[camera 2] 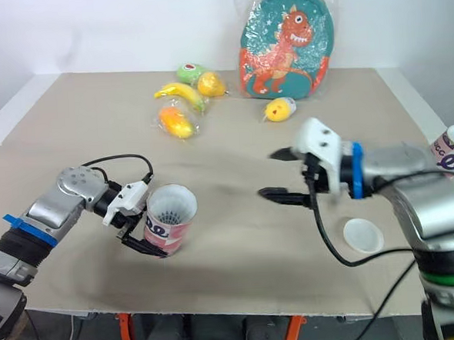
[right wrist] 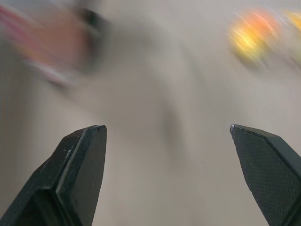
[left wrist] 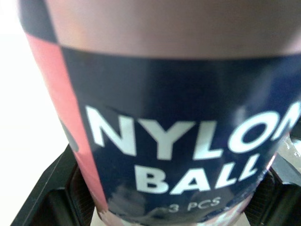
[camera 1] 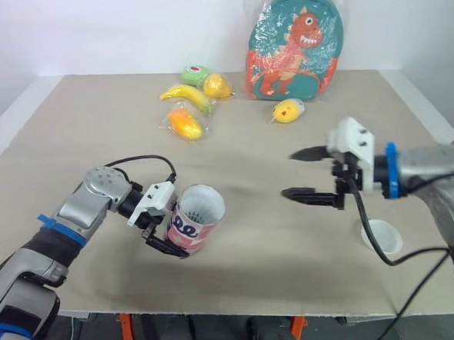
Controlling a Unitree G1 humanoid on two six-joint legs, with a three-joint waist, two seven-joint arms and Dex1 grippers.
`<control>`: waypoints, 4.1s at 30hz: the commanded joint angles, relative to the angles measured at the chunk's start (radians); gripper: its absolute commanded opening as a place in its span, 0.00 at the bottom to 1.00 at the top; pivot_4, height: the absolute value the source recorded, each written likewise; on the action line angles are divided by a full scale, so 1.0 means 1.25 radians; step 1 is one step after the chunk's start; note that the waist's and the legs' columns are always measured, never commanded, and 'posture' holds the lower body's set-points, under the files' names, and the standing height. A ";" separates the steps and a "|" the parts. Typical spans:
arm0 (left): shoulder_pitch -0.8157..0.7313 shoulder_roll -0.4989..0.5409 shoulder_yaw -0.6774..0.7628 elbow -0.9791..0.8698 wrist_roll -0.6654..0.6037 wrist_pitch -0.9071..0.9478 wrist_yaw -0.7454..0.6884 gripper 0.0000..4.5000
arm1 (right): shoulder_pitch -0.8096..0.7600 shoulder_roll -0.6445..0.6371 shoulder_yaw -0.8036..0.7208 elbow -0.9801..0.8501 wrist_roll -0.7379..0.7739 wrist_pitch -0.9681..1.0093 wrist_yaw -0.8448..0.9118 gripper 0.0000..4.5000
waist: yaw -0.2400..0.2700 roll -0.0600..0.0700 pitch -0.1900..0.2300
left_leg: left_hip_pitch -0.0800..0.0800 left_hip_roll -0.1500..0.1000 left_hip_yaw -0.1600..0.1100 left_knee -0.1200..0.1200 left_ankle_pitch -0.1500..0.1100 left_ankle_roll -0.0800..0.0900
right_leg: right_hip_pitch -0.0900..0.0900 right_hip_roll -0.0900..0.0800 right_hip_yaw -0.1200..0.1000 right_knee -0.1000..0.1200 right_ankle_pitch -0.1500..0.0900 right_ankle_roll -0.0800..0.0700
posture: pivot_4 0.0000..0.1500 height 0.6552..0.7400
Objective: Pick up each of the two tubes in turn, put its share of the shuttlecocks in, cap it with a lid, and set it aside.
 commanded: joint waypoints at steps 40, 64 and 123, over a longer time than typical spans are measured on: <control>-0.003 -0.004 0.035 -0.022 -0.001 0.018 0.001 0.81 | -0.452 0.186 0.012 1.020 -0.211 -0.391 -0.295 0.18 | -0.019 0.001 0.000 | 0.001 -0.001 0.000 -0.002 0.001 0.001 | 0.001 0.000 0.001 0.000 0.001 0.000 | 1.00 1.00; -0.015 -0.010 0.030 -0.002 -0.004 0.010 0.001 0.81 | -0.355 0.032 0.238 -0.122 0.045 -0.204 0.233 0.01 | -0.017 0.003 0.001 | 0.001 0.000 0.000 0.000 0.001 0.000 | 0.001 0.000 0.000 0.000 -0.001 0.003 | 1.00 1.00; -0.008 -0.085 0.076 -0.018 -0.031 0.084 0.001 0.81 | -0.672 0.312 0.633 0.279 -0.151 -0.179 0.506 0.01 | -0.016 0.003 0.001 | 0.000 0.001 -0.002 -0.001 0.002 0.000 | -0.001 0.001 -0.002 0.003 -0.001 -0.002 | 1.00 1.00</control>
